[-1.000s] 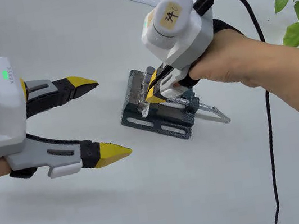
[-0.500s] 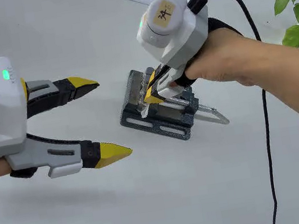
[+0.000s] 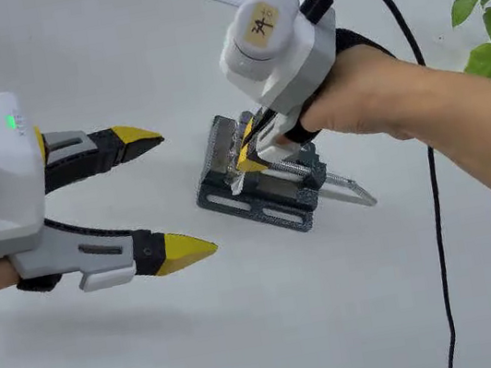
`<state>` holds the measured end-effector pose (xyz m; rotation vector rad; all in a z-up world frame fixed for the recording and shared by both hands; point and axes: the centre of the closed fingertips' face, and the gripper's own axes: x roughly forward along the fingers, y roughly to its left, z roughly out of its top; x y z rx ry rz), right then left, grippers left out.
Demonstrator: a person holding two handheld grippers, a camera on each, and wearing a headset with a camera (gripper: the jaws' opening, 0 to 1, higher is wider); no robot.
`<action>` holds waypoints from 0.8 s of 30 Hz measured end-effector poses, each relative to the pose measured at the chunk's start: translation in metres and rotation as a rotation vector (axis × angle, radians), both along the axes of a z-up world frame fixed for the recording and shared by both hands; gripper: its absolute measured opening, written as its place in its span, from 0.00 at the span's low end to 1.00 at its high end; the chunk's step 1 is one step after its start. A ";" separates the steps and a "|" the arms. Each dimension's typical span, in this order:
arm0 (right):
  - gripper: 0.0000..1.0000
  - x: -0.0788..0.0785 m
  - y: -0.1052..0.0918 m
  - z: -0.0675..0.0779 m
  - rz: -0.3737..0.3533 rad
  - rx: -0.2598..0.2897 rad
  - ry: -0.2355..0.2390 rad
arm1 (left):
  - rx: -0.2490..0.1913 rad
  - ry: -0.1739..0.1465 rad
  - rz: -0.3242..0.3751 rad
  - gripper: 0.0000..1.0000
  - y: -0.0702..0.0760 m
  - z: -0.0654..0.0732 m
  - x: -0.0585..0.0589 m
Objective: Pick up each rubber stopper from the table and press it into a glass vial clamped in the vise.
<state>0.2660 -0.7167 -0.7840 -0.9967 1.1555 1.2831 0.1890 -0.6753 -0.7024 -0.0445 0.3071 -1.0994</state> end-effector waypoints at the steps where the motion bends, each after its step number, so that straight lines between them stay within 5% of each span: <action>1: 0.03 0.000 0.000 0.000 0.000 0.000 -0.001 | -0.002 -0.001 -0.001 0.71 0.000 0.001 0.000; 24: 0.02 -0.001 0.000 -0.002 0.006 -0.011 -0.008 | -0.003 -0.005 -0.009 0.70 -0.003 0.002 -0.001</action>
